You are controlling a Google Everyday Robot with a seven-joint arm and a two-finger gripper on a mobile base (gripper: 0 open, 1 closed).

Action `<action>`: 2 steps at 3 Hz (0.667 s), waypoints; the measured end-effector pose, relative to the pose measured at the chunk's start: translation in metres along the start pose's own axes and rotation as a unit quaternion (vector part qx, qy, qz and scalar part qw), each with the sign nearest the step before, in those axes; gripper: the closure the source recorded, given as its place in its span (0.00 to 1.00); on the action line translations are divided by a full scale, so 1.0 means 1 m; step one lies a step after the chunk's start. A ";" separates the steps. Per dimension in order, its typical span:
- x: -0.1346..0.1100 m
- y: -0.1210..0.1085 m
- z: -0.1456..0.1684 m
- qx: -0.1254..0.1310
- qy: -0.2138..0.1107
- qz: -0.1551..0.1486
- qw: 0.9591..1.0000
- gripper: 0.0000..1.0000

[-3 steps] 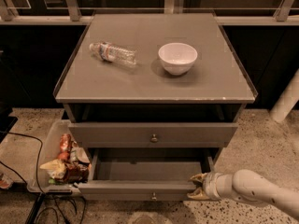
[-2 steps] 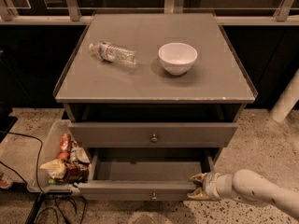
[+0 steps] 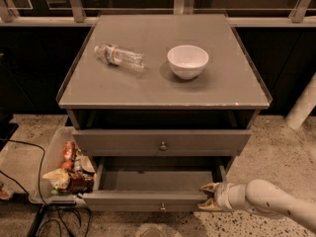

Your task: Open middle drawer

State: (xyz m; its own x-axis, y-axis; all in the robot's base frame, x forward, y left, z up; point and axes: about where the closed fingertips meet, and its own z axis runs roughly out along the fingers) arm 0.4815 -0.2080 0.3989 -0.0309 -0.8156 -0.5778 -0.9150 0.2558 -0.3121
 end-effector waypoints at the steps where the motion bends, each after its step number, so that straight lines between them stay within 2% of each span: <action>1: 0.004 0.010 0.006 -0.019 -0.011 -0.004 1.000 0.12; 2: 0.004 0.009 0.004 -0.019 -0.012 -0.004 1.000 0.13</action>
Offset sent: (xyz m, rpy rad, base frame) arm -0.0708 0.0087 -0.0744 0.1095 0.1855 0.2039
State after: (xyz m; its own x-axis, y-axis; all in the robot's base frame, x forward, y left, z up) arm 0.4747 -0.2063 0.3907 -0.0150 -0.8047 -0.5935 -0.9300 0.2293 -0.2873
